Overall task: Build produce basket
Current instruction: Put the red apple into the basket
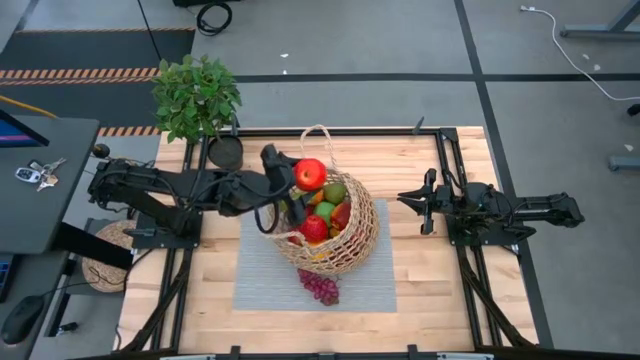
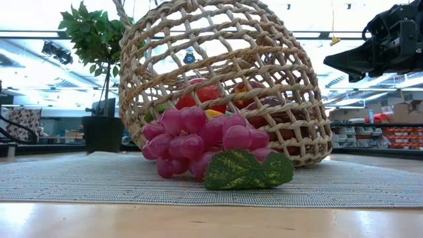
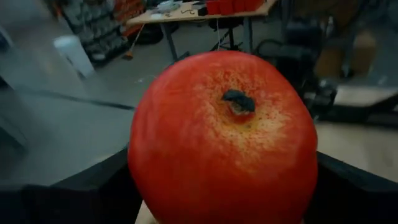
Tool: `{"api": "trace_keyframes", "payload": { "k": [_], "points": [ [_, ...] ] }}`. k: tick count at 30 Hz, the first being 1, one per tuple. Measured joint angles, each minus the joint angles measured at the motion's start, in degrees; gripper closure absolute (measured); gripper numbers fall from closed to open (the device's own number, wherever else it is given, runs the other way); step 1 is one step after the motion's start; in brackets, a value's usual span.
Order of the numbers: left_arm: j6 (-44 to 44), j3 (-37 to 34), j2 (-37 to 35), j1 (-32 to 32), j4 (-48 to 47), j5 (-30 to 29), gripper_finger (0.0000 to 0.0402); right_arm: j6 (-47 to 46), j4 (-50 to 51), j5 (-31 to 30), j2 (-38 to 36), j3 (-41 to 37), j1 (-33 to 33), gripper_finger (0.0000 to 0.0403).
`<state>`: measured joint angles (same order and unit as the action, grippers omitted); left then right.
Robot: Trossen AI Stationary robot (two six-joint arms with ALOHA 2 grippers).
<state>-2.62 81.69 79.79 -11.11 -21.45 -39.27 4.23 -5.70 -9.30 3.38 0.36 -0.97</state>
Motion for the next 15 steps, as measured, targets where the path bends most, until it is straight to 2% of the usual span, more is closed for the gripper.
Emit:
{"api": "trace_keyframes", "payload": {
  "k": [15],
  "points": [
    [53.9,0.0,0.0,0.1,0.0,0.0,0.0067,0.0,0.0,0.0,0.0,0.0,0.0,0.0353]
  ]
}}
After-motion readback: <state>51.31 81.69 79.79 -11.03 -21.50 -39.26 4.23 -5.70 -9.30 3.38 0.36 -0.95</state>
